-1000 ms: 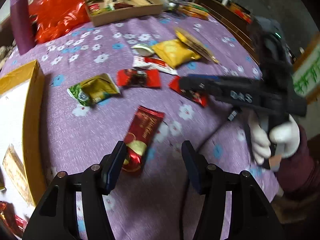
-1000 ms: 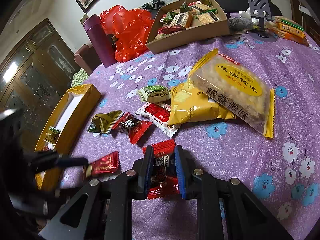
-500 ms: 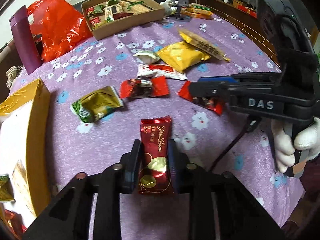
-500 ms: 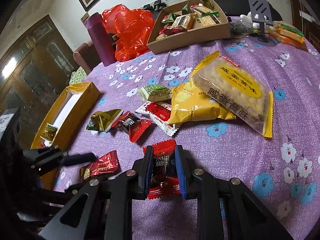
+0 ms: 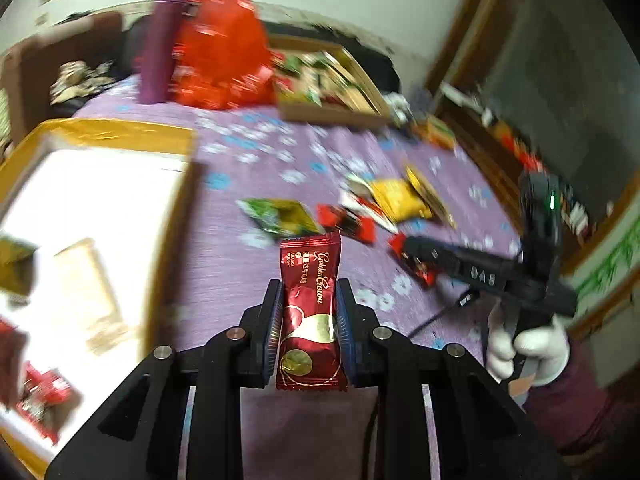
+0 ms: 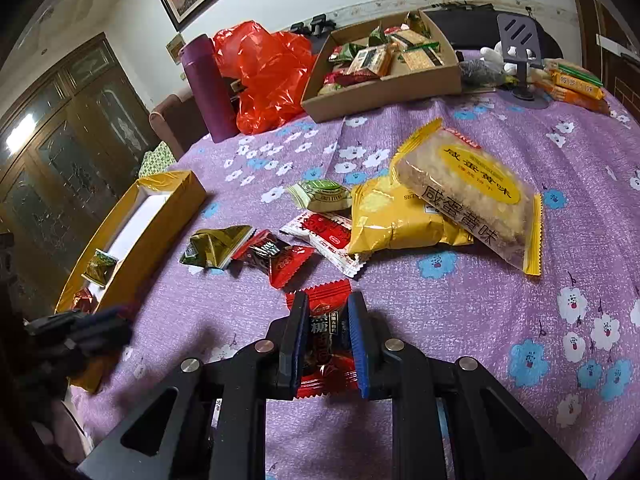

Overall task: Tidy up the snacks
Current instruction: 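Carry both red candies into the white tray and open both tools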

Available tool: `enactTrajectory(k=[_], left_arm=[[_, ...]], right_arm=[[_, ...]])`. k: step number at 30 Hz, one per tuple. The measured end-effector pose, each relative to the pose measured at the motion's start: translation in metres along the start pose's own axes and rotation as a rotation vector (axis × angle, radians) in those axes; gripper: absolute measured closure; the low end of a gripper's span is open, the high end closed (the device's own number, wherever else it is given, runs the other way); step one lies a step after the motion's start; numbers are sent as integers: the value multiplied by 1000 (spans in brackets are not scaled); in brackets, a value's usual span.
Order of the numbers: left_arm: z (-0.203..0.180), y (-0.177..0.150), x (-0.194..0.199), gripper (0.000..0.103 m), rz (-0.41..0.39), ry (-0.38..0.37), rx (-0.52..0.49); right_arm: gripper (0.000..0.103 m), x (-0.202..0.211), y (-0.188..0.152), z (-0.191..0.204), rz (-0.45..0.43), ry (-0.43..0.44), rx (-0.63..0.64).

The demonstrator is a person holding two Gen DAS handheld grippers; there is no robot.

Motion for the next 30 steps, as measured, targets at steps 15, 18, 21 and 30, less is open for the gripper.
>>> enactTrajectory(k=[15, 18, 21, 30], left_arm=[[127, -15, 95, 80, -193, 163, 237], [140, -20, 103, 80, -204, 176, 254], [151, -21, 107, 80, -211, 186, 269], [183, -25, 114, 79, -231, 168, 358]], right_arm=[[83, 26, 14, 104, -14, 109, 111], [83, 24, 16, 139, 7, 154, 142], [83, 19, 16, 172, 25, 186, 168], [83, -7, 8, 256, 86, 244, 260]])
Point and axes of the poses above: each gripper's, at about its wrist camera, not at the fingertips, and x roughly against the way its jaws point, z to its left, y to its top, the point moved 9 cm from there along -x, roughly the way its jaws point, and after that the axes turned 8 degrees about -y, right-handed, at the moved point
